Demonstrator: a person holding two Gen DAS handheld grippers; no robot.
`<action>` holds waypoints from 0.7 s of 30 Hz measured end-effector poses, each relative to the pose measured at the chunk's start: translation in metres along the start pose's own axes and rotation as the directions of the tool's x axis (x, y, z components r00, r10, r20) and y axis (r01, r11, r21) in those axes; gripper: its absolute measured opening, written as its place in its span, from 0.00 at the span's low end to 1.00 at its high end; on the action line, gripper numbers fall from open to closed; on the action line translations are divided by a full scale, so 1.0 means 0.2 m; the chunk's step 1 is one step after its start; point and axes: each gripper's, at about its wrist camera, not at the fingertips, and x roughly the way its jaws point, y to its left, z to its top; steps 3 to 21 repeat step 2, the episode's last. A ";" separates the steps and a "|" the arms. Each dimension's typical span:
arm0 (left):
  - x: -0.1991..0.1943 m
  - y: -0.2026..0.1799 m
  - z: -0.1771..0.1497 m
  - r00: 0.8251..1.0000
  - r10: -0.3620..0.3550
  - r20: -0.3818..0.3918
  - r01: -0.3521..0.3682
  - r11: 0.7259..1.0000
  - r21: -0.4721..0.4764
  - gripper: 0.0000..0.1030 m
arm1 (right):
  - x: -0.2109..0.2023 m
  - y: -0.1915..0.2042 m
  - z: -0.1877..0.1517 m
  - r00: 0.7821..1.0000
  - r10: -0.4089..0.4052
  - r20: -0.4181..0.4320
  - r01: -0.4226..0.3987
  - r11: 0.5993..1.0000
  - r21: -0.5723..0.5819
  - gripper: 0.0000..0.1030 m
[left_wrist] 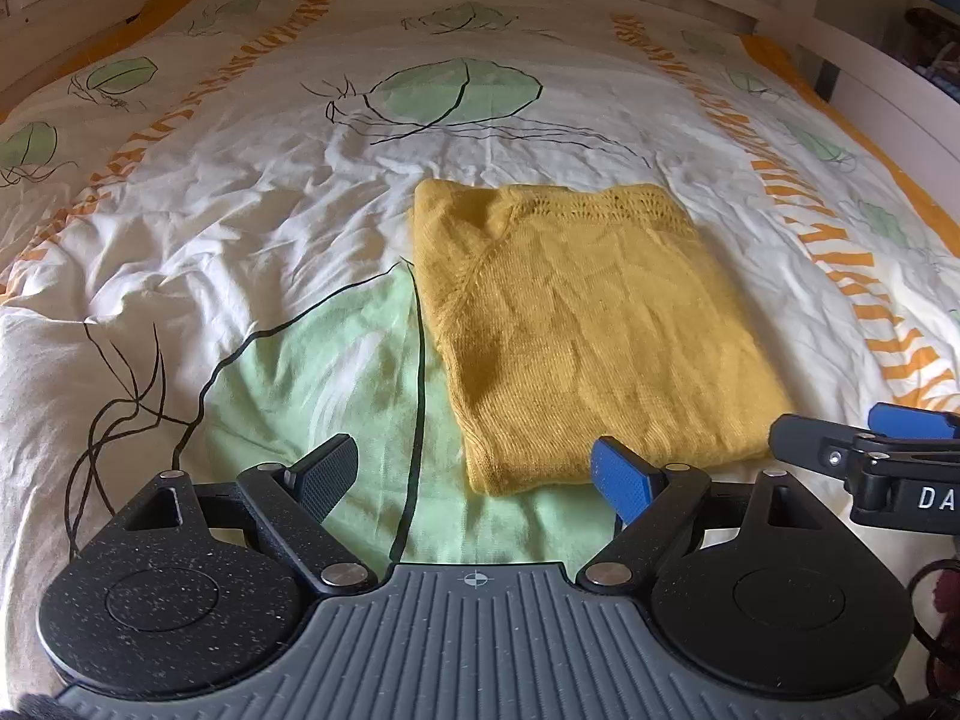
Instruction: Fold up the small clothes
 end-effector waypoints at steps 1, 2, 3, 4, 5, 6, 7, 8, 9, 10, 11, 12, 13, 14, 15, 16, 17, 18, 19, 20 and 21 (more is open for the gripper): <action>0.00 0.00 0.00 1.000 0.000 -0.002 0.000 1.000 0.000 0.82 | 0.00 0.00 0.00 1.000 0.001 -0.002 -0.001 1.000 0.001 1.00; 0.01 0.00 0.00 1.000 0.001 -0.005 -0.001 1.000 0.001 0.82 | 0.00 0.00 0.00 1.000 0.002 -0.004 -0.002 1.000 0.002 1.00; 0.01 0.00 0.00 1.000 0.001 -0.005 -0.001 1.000 0.001 0.82 | 0.00 0.00 0.00 1.000 0.002 -0.004 -0.002 1.000 0.002 1.00; 0.01 0.00 0.00 1.000 0.001 -0.005 -0.001 1.000 0.001 0.82 | 0.00 0.00 0.00 1.000 0.002 -0.004 -0.002 1.000 0.002 1.00; 0.01 0.00 0.00 1.000 0.001 -0.005 -0.001 1.000 0.001 0.82 | 0.00 0.00 0.00 1.000 0.002 -0.004 -0.002 1.000 0.002 1.00; 0.01 0.00 0.00 1.000 0.001 -0.005 -0.001 1.000 0.001 0.82 | 0.00 0.00 0.00 1.000 0.002 -0.004 -0.002 1.000 0.002 1.00; 0.01 0.00 0.00 1.000 0.001 -0.005 -0.001 1.000 0.001 0.82 | 0.00 0.00 0.00 1.000 0.002 -0.004 -0.002 1.000 0.002 1.00; 0.01 0.00 0.00 1.000 0.001 -0.005 -0.001 1.000 0.001 0.82 | 0.00 0.00 0.00 1.000 0.002 -0.004 -0.002 1.000 0.002 1.00; 0.01 0.00 0.00 1.000 0.001 -0.005 -0.001 1.000 0.001 0.82 | 0.00 0.00 0.00 1.000 0.002 -0.004 -0.002 1.000 0.002 1.00; 0.01 0.00 0.00 1.000 0.001 -0.005 -0.001 1.000 0.001 0.82 | 0.00 0.00 0.00 1.000 0.002 -0.004 -0.002 1.000 0.002 1.00; 0.01 0.00 0.00 1.000 0.001 -0.005 -0.001 1.000 0.001 0.82 | 0.00 0.00 0.00 1.000 0.002 -0.004 -0.002 1.000 0.002 1.00; 0.01 0.00 0.00 1.000 0.001 -0.005 -0.001 1.000 0.001 0.82 | 0.00 0.00 0.00 1.000 0.002 -0.004 -0.002 1.000 0.002 1.00; 0.01 0.00 0.00 1.000 0.001 -0.005 -0.001 1.000 0.001 0.82 | 0.00 0.00 0.00 1.000 0.002 -0.004 -0.002 1.000 0.002 1.00; 0.01 0.00 0.00 1.000 0.001 -0.005 -0.001 1.000 0.001 0.82 | 0.00 0.00 0.00 1.000 0.002 -0.004 -0.002 1.000 0.002 1.00; 0.01 0.00 0.00 1.000 0.001 -0.005 -0.001 1.000 0.001 0.82 | 0.00 0.00 0.00 1.000 0.002 -0.004 -0.002 1.000 0.002 1.00; 0.01 0.00 0.00 1.000 0.001 -0.005 -0.001 1.000 0.001 0.82 | 0.00 0.00 0.00 1.000 0.002 -0.004 -0.002 1.000 0.002 1.00; 0.01 0.00 0.00 1.000 0.001 -0.005 -0.001 1.000 0.001 0.82 | 0.00 0.00 0.00 1.000 0.002 -0.004 -0.002 1.000 0.002 1.00; 0.01 0.00 0.00 1.000 0.001 -0.005 -0.001 1.000 0.001 0.82 | 0.00 0.00 0.00 1.000 0.002 -0.004 -0.002 1.000 0.002 1.00; 0.01 0.00 0.00 1.000 0.001 -0.005 -0.001 1.000 0.001 0.82 | 0.00 0.00 0.00 1.000 0.002 -0.004 -0.002 1.000 0.002 1.00; 0.01 0.00 0.00 1.000 0.001 -0.005 -0.001 1.000 0.001 0.82 | 0.00 0.00 0.00 1.000 0.002 -0.004 -0.002 1.000 0.002 1.00; 0.01 0.00 0.00 1.000 0.001 -0.005 -0.001 1.000 0.001 0.82 | 0.00 0.00 0.00 1.000 0.002 -0.004 -0.002 1.000 0.002 1.00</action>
